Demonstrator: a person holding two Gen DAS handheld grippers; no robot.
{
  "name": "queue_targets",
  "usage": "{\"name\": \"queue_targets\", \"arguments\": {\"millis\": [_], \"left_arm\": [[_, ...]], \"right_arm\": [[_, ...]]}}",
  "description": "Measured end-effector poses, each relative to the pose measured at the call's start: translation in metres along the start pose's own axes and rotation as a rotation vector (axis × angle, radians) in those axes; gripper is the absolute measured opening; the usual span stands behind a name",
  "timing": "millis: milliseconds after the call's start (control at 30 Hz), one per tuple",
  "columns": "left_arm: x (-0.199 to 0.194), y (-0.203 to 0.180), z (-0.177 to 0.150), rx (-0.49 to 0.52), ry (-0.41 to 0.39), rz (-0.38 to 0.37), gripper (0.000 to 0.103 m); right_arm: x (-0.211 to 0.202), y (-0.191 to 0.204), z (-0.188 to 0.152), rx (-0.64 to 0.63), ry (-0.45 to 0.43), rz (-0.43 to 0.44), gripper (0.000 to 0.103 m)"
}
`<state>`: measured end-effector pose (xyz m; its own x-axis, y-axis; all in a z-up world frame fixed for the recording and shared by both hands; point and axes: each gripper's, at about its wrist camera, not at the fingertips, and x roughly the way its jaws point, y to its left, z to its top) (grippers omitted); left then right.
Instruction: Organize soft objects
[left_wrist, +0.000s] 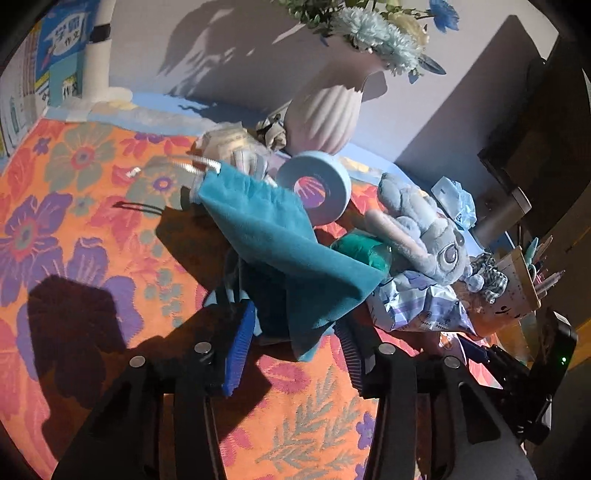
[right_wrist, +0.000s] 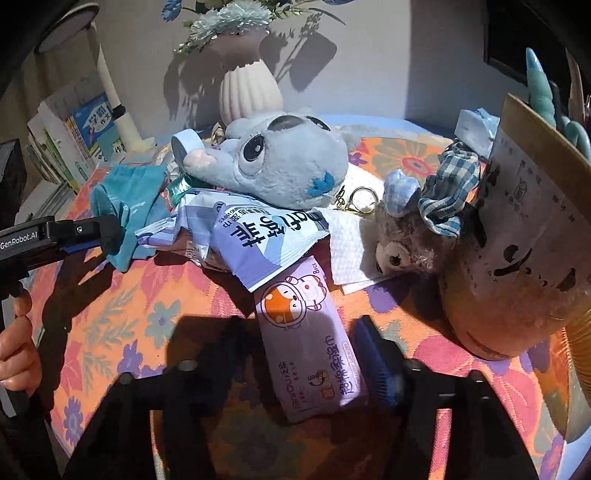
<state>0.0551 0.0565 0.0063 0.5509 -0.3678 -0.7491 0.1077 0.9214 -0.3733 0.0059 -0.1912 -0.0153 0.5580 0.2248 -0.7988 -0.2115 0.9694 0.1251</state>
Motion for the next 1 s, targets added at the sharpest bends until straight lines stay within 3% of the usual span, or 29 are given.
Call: {"name": "queue_targets", "arguments": {"millis": [33, 100, 133, 267, 333, 367, 500, 600, 833, 1000], "left_arm": [[-0.003, 0.001, 0.002, -0.003, -0.004, -0.005, 0.046], [-0.006, 0.003, 0.009, -0.012, -0.019, -0.013, 0.066], [-0.007, 0.003, 0.013, -0.013, -0.037, -0.007, 0.07], [-0.005, 0.004, 0.031, -0.025, -0.045, -0.021, 0.073], [0.002, 0.006, 0.036, -0.044, -0.028, -0.016, 0.072], [0.007, 0.006, 0.037, -0.048, -0.016, 0.005, 0.067], [0.019, 0.008, 0.036, -0.055, -0.013, 0.055, 0.014], [0.008, 0.004, 0.031, -0.049, -0.057, 0.045, 0.008], [-0.052, -0.019, 0.015, 0.016, -0.159, -0.042, 0.007], [-0.061, -0.032, 0.004, 0.04, -0.117, -0.095, 0.007]], "right_arm": [[0.0, -0.001, 0.0, 0.001, 0.001, 0.003, 0.066], [0.002, 0.001, 0.003, -0.001, 0.002, -0.002, 0.066], [0.003, 0.002, 0.004, -0.002, 0.004, -0.008, 0.066], [0.003, 0.004, 0.005, -0.001, 0.0, -0.012, 0.064], [0.003, 0.003, 0.006, 0.003, -0.003, -0.017, 0.058], [0.003, 0.003, 0.006, 0.005, -0.004, -0.02, 0.056], [0.001, 0.002, 0.005, 0.001, -0.014, -0.027, 0.044], [-0.001, 0.002, 0.004, 0.003, -0.023, -0.035, 0.039], [-0.024, 0.002, -0.004, 0.022, -0.078, 0.031, 0.038], [-0.046, 0.0, -0.017, 0.036, -0.083, 0.046, 0.038]]}}
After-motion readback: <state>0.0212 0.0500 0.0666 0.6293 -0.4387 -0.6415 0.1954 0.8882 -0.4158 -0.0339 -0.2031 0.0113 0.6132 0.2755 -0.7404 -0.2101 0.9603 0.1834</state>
